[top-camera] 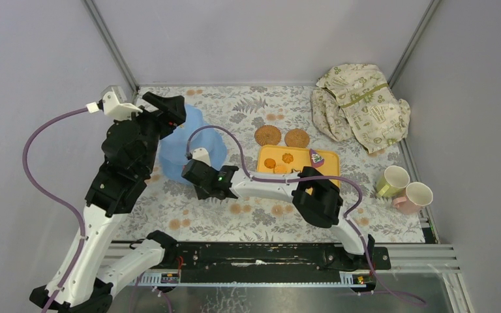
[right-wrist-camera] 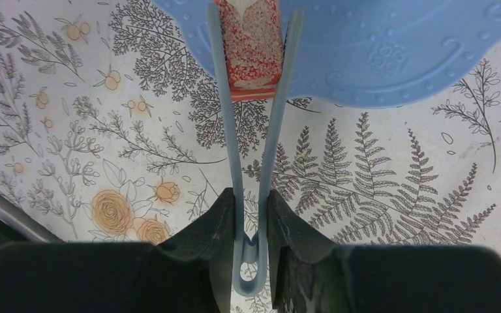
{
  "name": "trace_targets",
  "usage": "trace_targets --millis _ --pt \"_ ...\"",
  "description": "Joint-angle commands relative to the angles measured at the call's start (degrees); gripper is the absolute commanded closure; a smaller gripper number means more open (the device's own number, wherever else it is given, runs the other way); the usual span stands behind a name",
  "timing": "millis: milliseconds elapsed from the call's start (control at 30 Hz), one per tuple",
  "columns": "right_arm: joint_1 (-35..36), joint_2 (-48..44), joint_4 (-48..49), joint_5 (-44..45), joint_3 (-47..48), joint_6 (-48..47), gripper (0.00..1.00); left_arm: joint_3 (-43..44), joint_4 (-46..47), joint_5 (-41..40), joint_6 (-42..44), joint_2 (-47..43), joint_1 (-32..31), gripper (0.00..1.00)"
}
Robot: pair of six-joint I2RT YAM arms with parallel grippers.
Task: Serve the afternoon tea
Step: Place the desert on the desert table.
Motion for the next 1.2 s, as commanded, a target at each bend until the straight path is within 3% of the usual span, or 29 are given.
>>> trace_targets --millis 0,633,1067,1167 --pt "0.5 1.3 2.7 -0.1 3.6 -1.8 0.95 1.5 2.6 0.5 1.4 -0.9 0.6 0.11" --pt "0.4 7.2 8.1 1.2 8.6 -4.7 0.94 -2.5 5.2 2.2 0.9 -1.6 0.6 0.11" --pt "-0.3 10.7 8.0 2.5 11.5 -6.8 0.81 -5.9 6.7 1.9 1.0 -2.9 0.6 0.11" --pt "-0.4 10.8 8.1 2.2 11.4 -7.2 0.72 -6.2 6.8 1.9 1.0 -3.0 0.6 0.11"
